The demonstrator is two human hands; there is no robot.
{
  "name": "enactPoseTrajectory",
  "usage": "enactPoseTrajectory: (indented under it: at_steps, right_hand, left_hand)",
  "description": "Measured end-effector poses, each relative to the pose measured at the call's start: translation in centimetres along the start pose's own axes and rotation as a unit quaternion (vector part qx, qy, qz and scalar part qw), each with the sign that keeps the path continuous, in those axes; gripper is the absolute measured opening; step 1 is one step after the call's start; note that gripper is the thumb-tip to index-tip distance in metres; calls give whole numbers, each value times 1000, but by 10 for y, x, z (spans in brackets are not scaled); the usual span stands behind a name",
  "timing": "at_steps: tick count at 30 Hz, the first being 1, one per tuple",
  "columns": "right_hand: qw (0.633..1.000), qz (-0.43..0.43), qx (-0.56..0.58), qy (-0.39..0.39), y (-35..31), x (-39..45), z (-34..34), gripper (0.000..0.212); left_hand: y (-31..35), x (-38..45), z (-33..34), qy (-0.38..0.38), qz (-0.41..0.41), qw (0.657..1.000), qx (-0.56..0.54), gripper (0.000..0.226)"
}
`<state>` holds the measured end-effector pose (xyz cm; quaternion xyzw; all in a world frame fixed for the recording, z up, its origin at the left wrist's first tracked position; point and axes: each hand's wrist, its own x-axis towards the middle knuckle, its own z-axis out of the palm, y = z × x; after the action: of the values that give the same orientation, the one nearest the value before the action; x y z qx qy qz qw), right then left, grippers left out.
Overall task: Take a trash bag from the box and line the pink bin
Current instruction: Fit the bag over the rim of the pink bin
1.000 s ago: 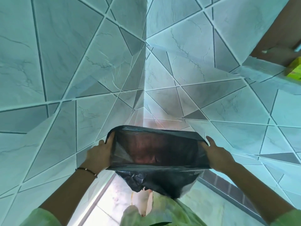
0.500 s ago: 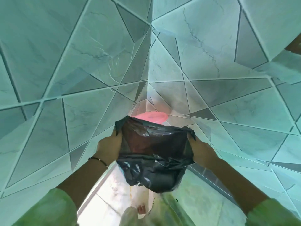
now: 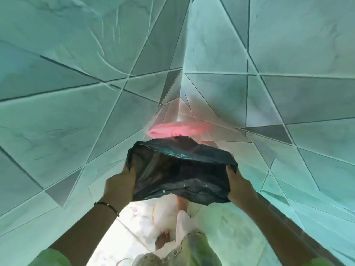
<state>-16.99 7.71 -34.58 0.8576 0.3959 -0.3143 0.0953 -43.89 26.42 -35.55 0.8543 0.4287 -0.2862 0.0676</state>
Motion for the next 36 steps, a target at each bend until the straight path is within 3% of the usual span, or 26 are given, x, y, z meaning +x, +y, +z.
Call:
enactPoseTrajectory:
  at_steps: [6,11,14,17,20,22,24,27,29,32,36]
  right_hand:
    - [993,-8,101,-59,-16,65,61,74]
    - [970,75,229,32,-11,111,100,56]
    - [974,93,203,37,-7,132,115,55]
    - [985,-31,166,20,-19,138,130,65]
    - [972,-127,193,39,-26,143,136,76]
    - [969,-62,223,90,-13,159,137,73]
    - [971,28,220,94,3,175,141,73]
    - [989,-27,143,28,16,178,156,70]
    - [982,-12,183,42,28,182,161,59]
    - [957,64,272,80,43,190,172,44]
    - [911,113,386,93,26,182,209,26]
  left_hand:
    - [7,48,59,-46,-14,999,-14,72]
    - [25,83,109,-93,-22,995,-14,78]
    - [30,98,126,-141,-38,989,-25,77]
    - [38,108,144,-120,-28,990,-67,85]
    - [40,118,163,-89,5,991,-98,88]
    - [33,126,175,-80,5,991,-111,89]
    - [22,134,183,-91,-10,989,-118,90]
    - [15,137,191,-77,5,978,-194,75]
    - [20,135,189,6,22,948,-317,57]
    - [31,137,192,53,-93,856,-506,42]
    - [54,135,203,-9,-264,640,-722,18]
